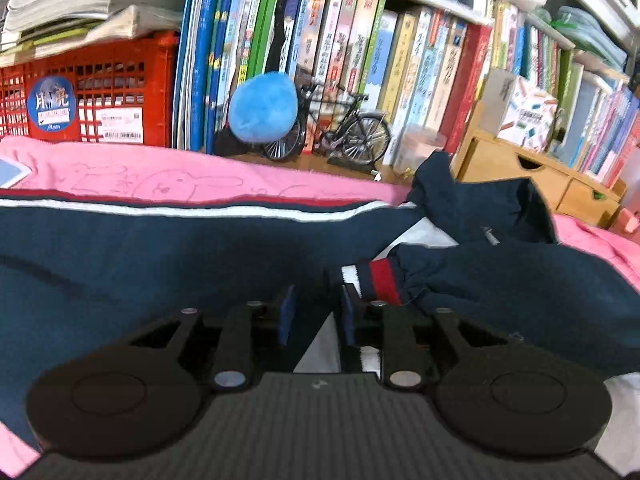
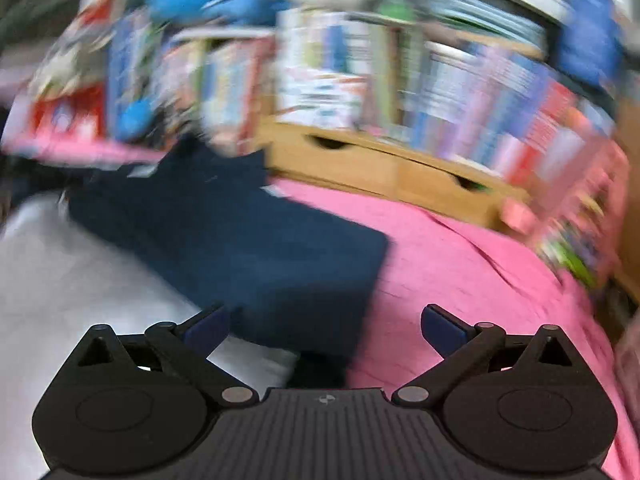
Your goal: Fold clothes
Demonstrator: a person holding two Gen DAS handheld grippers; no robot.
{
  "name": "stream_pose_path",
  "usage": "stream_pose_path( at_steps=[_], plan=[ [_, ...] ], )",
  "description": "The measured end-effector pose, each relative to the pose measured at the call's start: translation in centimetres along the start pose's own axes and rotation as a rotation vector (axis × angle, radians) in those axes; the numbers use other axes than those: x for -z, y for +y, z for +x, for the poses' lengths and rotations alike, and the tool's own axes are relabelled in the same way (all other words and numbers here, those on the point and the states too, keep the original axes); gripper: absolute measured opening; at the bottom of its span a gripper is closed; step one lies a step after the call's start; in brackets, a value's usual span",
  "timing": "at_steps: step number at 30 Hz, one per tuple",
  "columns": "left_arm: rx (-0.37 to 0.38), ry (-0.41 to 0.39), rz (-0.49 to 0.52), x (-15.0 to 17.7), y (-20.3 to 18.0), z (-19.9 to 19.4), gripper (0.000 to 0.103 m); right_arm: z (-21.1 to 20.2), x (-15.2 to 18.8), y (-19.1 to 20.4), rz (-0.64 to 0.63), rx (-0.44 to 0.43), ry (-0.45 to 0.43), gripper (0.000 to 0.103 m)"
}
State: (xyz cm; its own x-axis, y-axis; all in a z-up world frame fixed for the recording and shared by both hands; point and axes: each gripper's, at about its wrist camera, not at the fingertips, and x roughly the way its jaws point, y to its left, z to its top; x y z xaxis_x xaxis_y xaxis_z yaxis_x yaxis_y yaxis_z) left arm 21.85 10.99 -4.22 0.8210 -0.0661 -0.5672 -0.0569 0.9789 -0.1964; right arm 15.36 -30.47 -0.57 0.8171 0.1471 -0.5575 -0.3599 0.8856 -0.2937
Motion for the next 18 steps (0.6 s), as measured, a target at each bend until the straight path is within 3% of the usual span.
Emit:
stream_pose_path(
  at_steps=[2, 5, 9, 10, 11, 12, 14, 16, 18],
  plan=[
    [0.005, -0.064, -0.009, -0.9, 0.6, -1.9, 0.03, 1.2, 0.0, 2.9, -0.104, 0.027, 0.003, 0.103],
    [-0.004, -0.113, 0.008, -2.3, 0.7, -4.1, 0.034, 2.9, -0.3, 5.3, -0.12, 0.033, 0.008, 0.103],
    [0.207, -0.02, 0.117, -1.7, -2.9, -4.4, 0.038, 4.1, -1.2, 5.7, -0.044, 0.012, 0.009, 0.103],
    [0.25, 0.0, 0.15, -1.0, -4.4, -4.0, 0.045, 4.2, -1.3, 5.8, -0.042, 0.016, 0.009, 0.103],
    [0.287, 0.019, 0.185, -0.3, -5.8, -3.7, 0.059, 4.2, -1.4, 5.7, -0.045, 0.02, 0.009, 0.103],
    [0.297, 0.034, 0.227, 0.3, -6.9, -3.0, 0.064, 4.2, -1.4, 5.7, -0.048, 0.024, 0.008, 0.103],
    [0.211, 0.057, 0.316, 1.5, -8.4, -1.3, 0.064, 3.9, -1.1, 5.2, -0.053, 0.039, 0.012, 0.103],
    [0.136, 0.1, 0.344, 2.3, -8.3, 0.3, 0.056, 3.5, -0.1, 3.9, -0.049, 0.075, 0.019, 0.103],
    [0.09, 0.093, 0.368, 2.6, -7.5, 0.8, 0.055, 3.5, 1.4, 1.3, -0.011, 0.115, 0.038, 0.103]
  ],
)
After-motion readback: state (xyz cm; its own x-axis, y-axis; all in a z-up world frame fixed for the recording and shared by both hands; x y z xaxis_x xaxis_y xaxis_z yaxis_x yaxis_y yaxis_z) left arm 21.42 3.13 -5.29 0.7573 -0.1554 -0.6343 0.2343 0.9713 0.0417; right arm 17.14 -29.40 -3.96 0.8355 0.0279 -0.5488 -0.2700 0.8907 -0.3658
